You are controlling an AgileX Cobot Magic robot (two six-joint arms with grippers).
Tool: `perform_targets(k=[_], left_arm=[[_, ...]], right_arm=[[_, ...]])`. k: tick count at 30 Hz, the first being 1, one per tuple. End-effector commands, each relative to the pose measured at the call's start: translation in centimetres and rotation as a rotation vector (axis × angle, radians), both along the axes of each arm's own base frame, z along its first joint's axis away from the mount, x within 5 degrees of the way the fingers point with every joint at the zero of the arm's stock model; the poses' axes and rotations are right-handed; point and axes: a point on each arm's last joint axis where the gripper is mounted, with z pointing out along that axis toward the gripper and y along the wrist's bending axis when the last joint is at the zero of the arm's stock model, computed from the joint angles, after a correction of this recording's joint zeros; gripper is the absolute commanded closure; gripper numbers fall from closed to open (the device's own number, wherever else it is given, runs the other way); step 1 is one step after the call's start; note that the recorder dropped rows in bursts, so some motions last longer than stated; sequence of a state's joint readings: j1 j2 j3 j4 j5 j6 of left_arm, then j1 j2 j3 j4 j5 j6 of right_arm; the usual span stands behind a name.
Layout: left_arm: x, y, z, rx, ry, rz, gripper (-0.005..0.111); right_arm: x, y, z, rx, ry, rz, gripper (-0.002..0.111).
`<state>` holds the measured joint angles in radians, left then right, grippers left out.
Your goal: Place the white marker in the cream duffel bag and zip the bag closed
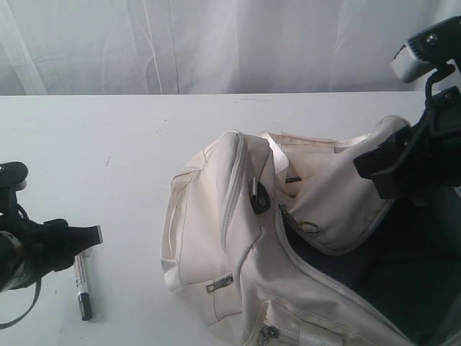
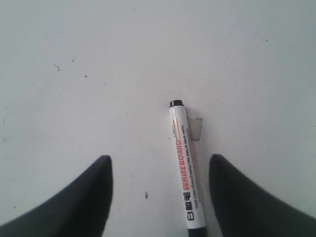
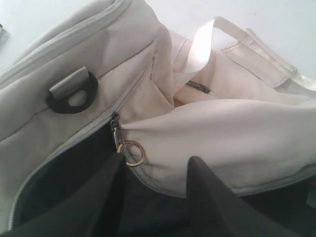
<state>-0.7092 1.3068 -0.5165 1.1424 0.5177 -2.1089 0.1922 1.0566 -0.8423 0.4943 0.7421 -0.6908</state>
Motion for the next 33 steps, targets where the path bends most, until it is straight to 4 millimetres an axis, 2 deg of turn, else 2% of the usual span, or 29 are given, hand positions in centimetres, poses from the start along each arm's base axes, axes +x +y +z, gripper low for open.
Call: perform_targets(k=[1, 8, 23, 33], left_arm=[[0.7, -0.6, -0.1, -0.021, 0.027, 0.067, 0.038], [1.8, -1.4, -1.3, 0.042, 0.072, 0.085, 0.039], [2.3, -1.8, -4.6, 0.136, 0.182, 0.09, 0.039], [3.8, -3.5, -5.8, 0.114, 0.203, 0.062, 0.039]], right_arm=[[-0.1, -0.1, 0.1, 0.004, -0.017, -0.004, 0.07], [-0.1, -0.1, 0.1, 0.003, -0.013, -0.002, 0.07], [-0.1, -0.1, 0.1, 0.003, -0.013, -0.002, 0.07], [-0.1, -0.1, 0.0, 0.005, -0.01, -0.001, 0.07]])
